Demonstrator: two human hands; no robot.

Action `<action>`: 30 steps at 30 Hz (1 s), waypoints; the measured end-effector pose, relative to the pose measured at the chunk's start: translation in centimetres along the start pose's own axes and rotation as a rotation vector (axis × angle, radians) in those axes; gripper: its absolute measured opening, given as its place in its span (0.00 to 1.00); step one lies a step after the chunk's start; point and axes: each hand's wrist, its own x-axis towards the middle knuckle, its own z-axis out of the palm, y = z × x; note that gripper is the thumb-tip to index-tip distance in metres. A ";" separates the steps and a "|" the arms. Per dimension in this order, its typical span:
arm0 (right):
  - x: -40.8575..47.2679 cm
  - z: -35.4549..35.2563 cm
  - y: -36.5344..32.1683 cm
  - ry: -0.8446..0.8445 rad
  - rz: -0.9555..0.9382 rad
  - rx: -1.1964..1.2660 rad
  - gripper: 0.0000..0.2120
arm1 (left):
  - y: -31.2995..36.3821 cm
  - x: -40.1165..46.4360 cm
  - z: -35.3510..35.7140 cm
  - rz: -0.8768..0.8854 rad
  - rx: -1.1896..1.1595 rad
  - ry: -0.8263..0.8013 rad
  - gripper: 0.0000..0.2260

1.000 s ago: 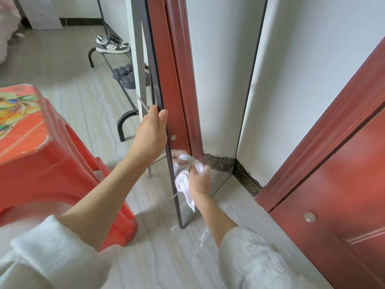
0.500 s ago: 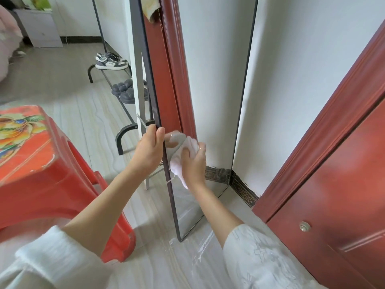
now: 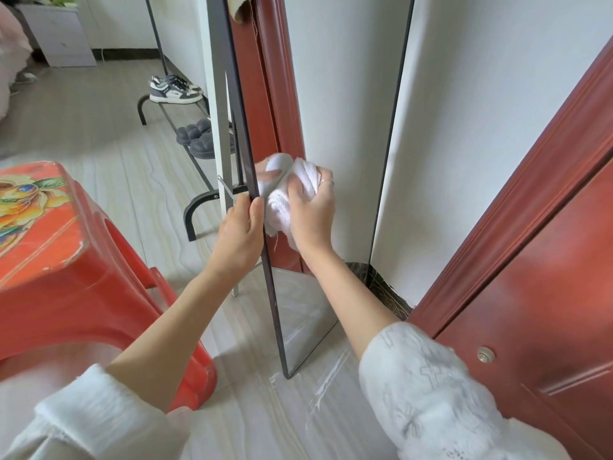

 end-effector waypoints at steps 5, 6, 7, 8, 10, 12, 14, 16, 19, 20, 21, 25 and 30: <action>-2.8 -0.7 6.9 0.044 0.211 -0.063 0.04 | -0.2 0.1 0.1 -0.010 0.006 0.012 0.15; -3.3 -1.2 8.0 0.019 0.296 -0.089 0.03 | -0.3 0.1 0.1 -0.009 0.009 0.014 0.15; -3.5 -1.7 8.9 -0.015 0.359 -0.113 0.03 | -0.3 0.1 0.0 -0.002 0.011 0.017 0.15; -3.3 -2.3 9.4 -0.063 0.414 -0.149 0.03 | -0.4 0.0 0.0 0.004 0.017 0.019 0.15; -2.5 -3.6 9.9 -0.136 0.515 -0.255 0.11 | -0.5 -0.1 0.1 0.004 0.029 0.024 0.15; -1.0 -4.8 9.6 -0.097 0.572 -0.271 0.18 | -0.4 -0.1 0.1 -0.001 0.026 0.029 0.15; 0.6 -5.9 8.3 0.000 0.562 -0.216 0.19 | -0.3 0.0 0.2 -0.007 0.031 0.024 0.15; 2.3 -7.0 6.4 0.068 0.478 -0.210 0.13 | -0.2 -0.1 0.4 -0.002 0.046 0.024 0.15; 4.6 -7.6 3.7 0.147 0.332 -0.137 0.07 | -0.1 -0.4 0.6 0.006 0.053 0.038 0.15; 5.1 -7.6 2.7 0.168 0.286 -0.079 0.07 | -0.1 -0.4 0.6 0.000 0.049 0.038 0.15; 5.6 -7.5 1.9 0.191 0.241 -0.013 0.08 | -0.1 -0.4 0.6 -0.006 0.049 0.037 0.15; 5.8 -6.3 0.0 0.189 0.097 0.174 0.11 | 0.1 -0.3 0.5 -0.013 0.052 0.037 0.15; 4.0 -4.9 2.9 -0.072 0.001 -0.106 0.09 | 0.0 -0.3 0.6 -0.005 0.057 0.030 0.15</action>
